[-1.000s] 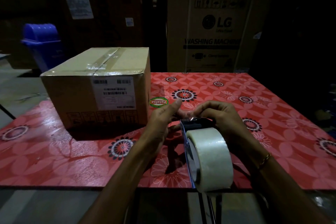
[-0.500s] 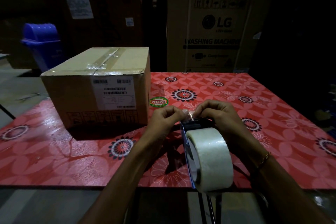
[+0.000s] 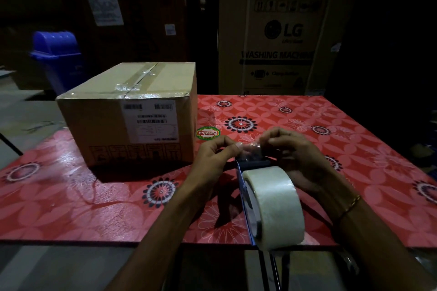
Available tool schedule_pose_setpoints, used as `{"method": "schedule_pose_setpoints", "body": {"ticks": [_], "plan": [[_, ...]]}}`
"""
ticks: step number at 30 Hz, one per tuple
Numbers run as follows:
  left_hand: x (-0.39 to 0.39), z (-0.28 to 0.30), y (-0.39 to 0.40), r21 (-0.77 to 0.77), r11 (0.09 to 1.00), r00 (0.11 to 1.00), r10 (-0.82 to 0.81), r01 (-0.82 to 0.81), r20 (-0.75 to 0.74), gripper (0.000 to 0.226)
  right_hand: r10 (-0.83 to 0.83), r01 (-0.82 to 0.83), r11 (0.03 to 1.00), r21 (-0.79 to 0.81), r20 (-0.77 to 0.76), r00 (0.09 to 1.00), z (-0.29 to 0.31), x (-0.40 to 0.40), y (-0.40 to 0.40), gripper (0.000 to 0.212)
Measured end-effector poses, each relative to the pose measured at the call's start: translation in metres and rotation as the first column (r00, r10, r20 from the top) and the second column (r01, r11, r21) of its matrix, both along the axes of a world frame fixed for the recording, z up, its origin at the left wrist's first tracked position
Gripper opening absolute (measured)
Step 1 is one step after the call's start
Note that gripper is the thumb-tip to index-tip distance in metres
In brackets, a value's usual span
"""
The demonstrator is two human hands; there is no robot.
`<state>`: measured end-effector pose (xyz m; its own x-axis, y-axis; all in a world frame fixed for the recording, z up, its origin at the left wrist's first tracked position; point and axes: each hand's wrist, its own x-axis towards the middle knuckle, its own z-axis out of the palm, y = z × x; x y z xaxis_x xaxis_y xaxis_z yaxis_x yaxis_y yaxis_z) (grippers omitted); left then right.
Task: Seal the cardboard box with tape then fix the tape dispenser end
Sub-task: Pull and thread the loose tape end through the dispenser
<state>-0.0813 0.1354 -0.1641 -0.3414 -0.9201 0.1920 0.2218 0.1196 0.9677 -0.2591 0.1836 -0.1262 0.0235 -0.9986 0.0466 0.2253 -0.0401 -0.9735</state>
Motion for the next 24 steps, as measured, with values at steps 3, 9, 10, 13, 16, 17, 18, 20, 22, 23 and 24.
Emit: {"method": "schedule_pose_setpoints", "body": {"ticks": [3, 9, 10, 13, 16, 17, 18, 20, 22, 23, 24], "plan": [[0.000, 0.002, 0.002, -0.008, 1.000, 1.000, -0.006, 0.006, 0.003, 0.013, -0.021, 0.012, 0.998, 0.058, 0.153, 0.988, 0.001, -0.007, -0.002, 0.023], [0.000, 0.000, 0.000, -0.014, 1.000, 1.000, 0.002, -0.002, -0.001, 0.026, -0.088, 0.102, 0.994, 0.030, -0.312, 0.946, -0.004, 0.005, -0.002, 0.046], [0.000, 0.000, 0.000, -0.019, 1.000, 1.000, 0.003, -0.003, -0.002, 0.026, -0.056, 0.065, 0.998, 0.015, -0.351, 0.935, -0.004, 0.008, 0.000, 0.045], [0.001, 0.000, 0.001, -0.032, 0.999, 1.000, -0.002, 0.003, 0.020, 0.023, -0.054, 0.032, 0.998, -0.059, -0.443, 0.895, -0.005, 0.012, 0.002, 0.037], [0.001, 0.001, 0.002, -0.026, 1.000, 1.000, -0.006, 0.007, 0.020, 0.016, -0.093, 0.051, 0.993, -0.104, -0.446, 0.890, -0.007, 0.013, 0.001, 0.030], [0.000, 0.001, 0.003, -0.024, 1.000, 1.000, -0.007, 0.008, 0.015, 0.015, -0.101, 0.061, 0.993, -0.105, -0.433, 0.896, -0.007, 0.013, 0.000, 0.029], [0.000, 0.001, 0.003, -0.023, 1.000, 1.000, -0.006, 0.006, 0.011, 0.015, -0.108, 0.072, 0.992, -0.100, -0.417, 0.903, -0.007, 0.014, 0.000, 0.029], [-0.001, 0.001, 0.002, -0.023, 1.000, 1.000, -0.001, 0.001, 0.010, 0.016, -0.116, 0.087, 0.992, -0.094, -0.385, 0.915, -0.008, 0.014, -0.001, 0.030], [-0.002, 0.001, 0.002, -0.020, 1.000, 1.000, 0.003, -0.003, 0.004, 0.018, -0.127, 0.093, 0.990, -0.108, -0.368, 0.921, -0.009, 0.016, -0.001, 0.029], [-0.002, 0.002, 0.002, -0.013, 1.000, 1.000, 0.005, -0.005, -0.002, 0.020, -0.134, 0.097, 0.988, -0.118, -0.358, 0.924, -0.010, 0.017, -0.001, 0.029], [-0.002, 0.001, 0.001, -0.004, 1.000, 1.000, 0.009, -0.009, -0.010, 0.021, -0.141, 0.102, 0.986, -0.128, -0.348, 0.927, -0.010, 0.018, 0.000, 0.028]]}}
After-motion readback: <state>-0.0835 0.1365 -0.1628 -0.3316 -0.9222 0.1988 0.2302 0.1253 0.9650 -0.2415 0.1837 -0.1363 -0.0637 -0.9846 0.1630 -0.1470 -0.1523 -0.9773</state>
